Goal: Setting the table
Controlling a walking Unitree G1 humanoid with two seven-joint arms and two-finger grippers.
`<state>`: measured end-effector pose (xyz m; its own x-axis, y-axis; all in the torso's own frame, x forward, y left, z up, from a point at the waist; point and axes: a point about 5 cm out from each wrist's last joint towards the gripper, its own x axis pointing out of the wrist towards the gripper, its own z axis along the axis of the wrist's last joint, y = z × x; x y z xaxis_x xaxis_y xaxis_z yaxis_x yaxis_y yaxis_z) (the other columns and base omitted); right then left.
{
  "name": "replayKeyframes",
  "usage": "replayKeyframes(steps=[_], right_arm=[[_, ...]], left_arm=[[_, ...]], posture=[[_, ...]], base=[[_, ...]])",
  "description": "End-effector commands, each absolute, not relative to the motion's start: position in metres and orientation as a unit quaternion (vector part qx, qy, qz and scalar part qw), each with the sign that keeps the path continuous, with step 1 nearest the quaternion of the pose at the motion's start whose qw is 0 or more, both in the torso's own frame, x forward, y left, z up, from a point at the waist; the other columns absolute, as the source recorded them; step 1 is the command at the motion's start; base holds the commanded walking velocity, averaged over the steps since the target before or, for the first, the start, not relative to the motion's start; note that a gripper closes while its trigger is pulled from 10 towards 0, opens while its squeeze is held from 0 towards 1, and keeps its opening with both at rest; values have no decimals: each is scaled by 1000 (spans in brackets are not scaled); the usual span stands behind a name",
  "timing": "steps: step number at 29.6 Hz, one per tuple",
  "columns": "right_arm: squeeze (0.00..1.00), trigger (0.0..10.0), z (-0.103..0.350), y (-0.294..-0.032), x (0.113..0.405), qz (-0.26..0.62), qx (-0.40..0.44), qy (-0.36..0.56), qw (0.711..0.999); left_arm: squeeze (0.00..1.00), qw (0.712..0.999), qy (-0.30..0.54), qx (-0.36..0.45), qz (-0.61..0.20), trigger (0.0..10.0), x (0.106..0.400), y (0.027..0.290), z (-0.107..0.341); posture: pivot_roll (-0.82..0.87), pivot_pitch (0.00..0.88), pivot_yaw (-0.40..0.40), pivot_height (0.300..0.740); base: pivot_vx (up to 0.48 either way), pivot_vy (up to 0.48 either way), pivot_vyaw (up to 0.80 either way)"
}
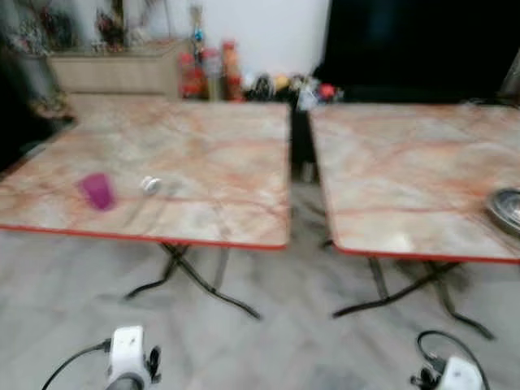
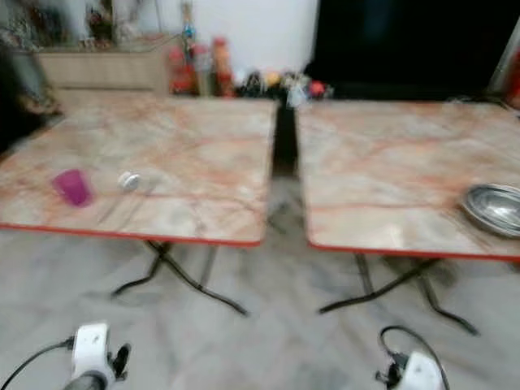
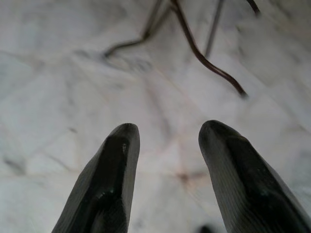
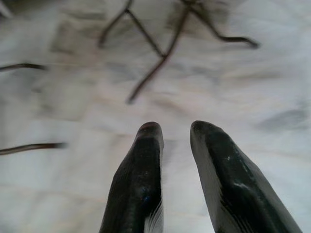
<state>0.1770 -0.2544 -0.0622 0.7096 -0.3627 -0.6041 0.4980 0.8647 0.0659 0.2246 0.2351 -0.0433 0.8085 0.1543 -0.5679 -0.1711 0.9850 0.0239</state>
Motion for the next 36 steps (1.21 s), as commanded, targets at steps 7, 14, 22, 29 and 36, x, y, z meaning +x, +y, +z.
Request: replayKeyframes(steps=[7,14,22,29,36], right_arm=[[0,10000,-64,-246,181,-220,117,302,920],[0,10000,-64,-242,183,-217,120,304,920],[0,10000,-65,-242,182,-223,128,306,917],[0,10000,-67,-244,179,-227,126,315,913],[0,10000,-68,-243,179,-226,135,324,909]], left_arm=[[0,950,299,-3,87,10000,224,240,-43],[0,952,295,-1,84,10000,225,241,-41],[0,953,294,1,79,10000,228,240,-40],[0,954,292,1,69,10000,234,236,-37],[0,961,271,-4,56,10000,244,231,-30]], posture=[[-4,0,8,740],[2,0,11,740],[6,0,16,740],[9,0,16,740],[10,0,14,740]], base=[[0,480,0],[0,480,0],[0,480,0],[0,206,0],[0,0,-196]])
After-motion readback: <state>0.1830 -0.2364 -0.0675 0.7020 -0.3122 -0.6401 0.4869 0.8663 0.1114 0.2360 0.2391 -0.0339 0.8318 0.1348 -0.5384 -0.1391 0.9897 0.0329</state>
